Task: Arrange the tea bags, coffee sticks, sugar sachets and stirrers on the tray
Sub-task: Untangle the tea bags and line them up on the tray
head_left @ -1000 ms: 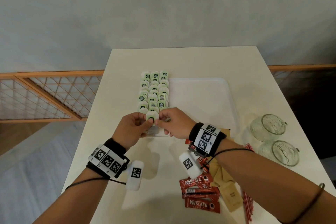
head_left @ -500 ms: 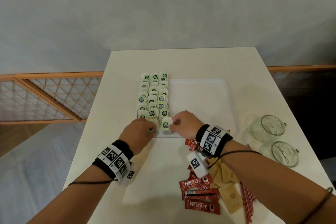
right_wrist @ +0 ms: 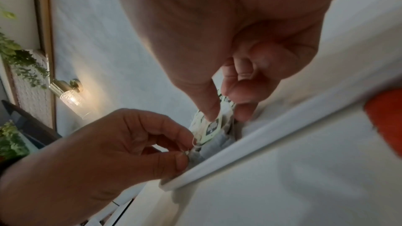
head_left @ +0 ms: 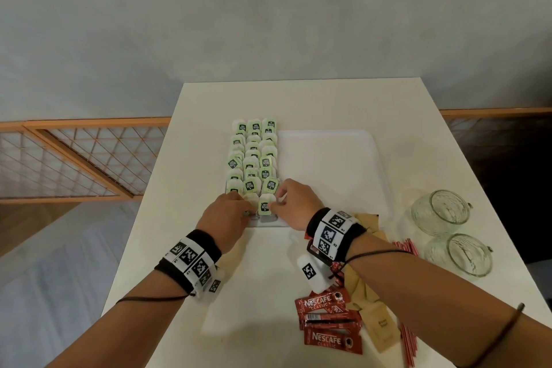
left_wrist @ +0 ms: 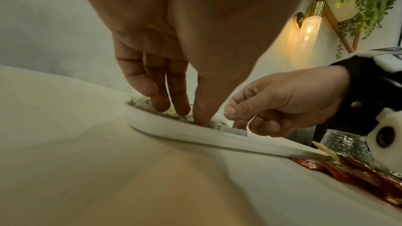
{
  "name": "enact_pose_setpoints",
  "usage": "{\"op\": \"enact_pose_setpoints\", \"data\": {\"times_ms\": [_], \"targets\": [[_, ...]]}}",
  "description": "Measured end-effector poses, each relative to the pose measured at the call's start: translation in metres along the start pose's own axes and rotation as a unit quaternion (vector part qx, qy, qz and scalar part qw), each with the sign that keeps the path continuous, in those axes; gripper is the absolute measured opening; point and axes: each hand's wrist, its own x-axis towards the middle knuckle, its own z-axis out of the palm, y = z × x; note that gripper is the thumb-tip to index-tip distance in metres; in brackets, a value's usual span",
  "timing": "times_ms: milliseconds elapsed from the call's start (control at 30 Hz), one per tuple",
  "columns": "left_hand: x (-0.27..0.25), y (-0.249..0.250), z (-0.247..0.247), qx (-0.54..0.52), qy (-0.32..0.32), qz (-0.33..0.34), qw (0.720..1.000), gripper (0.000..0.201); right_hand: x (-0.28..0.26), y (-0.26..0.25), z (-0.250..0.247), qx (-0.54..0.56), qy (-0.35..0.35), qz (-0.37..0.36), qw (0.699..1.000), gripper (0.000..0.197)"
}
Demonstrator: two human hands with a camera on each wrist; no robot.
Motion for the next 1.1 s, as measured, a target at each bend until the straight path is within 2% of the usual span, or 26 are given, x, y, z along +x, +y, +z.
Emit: {"op": "enact_pose_setpoints", "data": {"times_ms": [200,300,367,467,700,967,1100], "targets": [[-0.006,0.001,-0.004,-0.018,-0.008,0.006,1.0,0.016,0.002,0.009,-0.008,0.0,0.003,0.037,0.999,0.038],[-0.008,-0.001,-0.007,-0.042,0.019,-0.005,0.999,0.016,0.0,0.013,-0.009,0.049,-0.006,0.032,0.998,0.038],[-0.01,-0.005,-0.01,-0.072,0.049,-0.028,0.996,0.019,-0.005,0.015,-0.009,0.104,-0.011,0.022,0.994,0.032],[-0.011,-0.011,-0.014,-0.083,0.069,-0.067,0.992,0.017,-0.011,0.017,-0.005,0.126,-0.005,0.005,0.992,0.011],[-0.004,-0.014,-0.009,-0.059,0.036,-0.156,0.985,0.016,-0.011,0.008,0.008,0.113,-0.022,-0.013,0.993,0.018],[-0.005,-0.018,-0.008,-0.035,0.021,-0.171,0.984,0.011,-0.011,0.007,0.011,0.11,-0.016,-0.021,0.994,0.01],[-0.005,-0.016,-0.01,-0.037,0.03,-0.17,0.984,0.01,-0.009,0.011,0.0,0.112,0.024,-0.011,0.993,0.009]]}}
